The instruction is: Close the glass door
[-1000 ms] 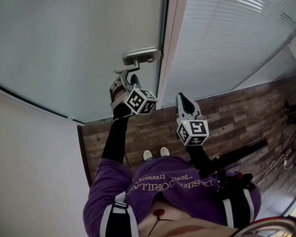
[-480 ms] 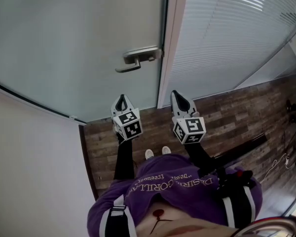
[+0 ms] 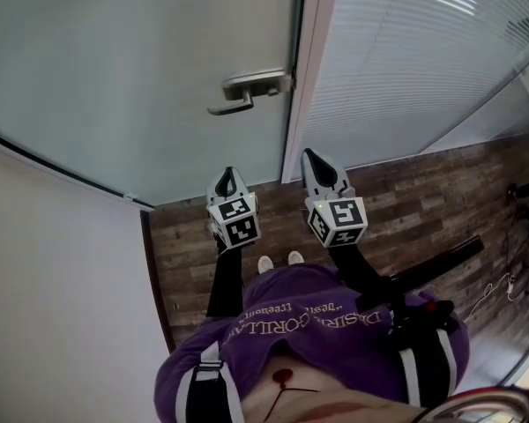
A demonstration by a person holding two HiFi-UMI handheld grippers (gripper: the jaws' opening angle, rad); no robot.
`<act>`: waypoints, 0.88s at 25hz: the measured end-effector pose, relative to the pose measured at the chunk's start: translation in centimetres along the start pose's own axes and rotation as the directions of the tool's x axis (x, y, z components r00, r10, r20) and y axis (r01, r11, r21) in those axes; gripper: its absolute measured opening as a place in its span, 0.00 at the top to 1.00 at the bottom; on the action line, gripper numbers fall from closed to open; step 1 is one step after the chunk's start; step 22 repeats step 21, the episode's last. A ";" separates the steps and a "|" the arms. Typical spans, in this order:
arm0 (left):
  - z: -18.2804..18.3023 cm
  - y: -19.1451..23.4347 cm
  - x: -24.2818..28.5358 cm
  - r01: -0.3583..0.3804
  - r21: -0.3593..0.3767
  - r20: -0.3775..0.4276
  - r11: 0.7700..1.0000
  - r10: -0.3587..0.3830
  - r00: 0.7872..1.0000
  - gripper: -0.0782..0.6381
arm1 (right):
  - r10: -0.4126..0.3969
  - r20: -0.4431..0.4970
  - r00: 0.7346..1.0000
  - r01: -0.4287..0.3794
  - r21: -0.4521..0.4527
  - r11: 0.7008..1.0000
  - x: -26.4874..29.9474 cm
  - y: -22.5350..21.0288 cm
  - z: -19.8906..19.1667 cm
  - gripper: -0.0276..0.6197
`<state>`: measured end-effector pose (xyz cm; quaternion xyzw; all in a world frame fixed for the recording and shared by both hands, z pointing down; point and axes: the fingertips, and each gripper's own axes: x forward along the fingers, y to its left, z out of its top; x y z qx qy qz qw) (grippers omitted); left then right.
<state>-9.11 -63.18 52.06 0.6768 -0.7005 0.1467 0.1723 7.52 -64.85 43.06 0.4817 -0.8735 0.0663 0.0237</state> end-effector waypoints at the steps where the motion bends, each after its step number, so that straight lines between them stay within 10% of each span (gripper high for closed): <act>1: -0.2 -0.1 0.0 0.003 0.005 -0.001 1.000 -0.003 1.000 0.89 | 0.002 -0.001 1.000 -0.002 -0.001 1.000 0.0 0.1 0.0 0.96; 22: 0.0 -0.2 -0.8 -0.012 0.024 0.013 1.000 0.012 1.000 0.89 | 0.037 0.011 0.999 -0.036 -0.030 0.999 0.8 0.7 1.3 0.96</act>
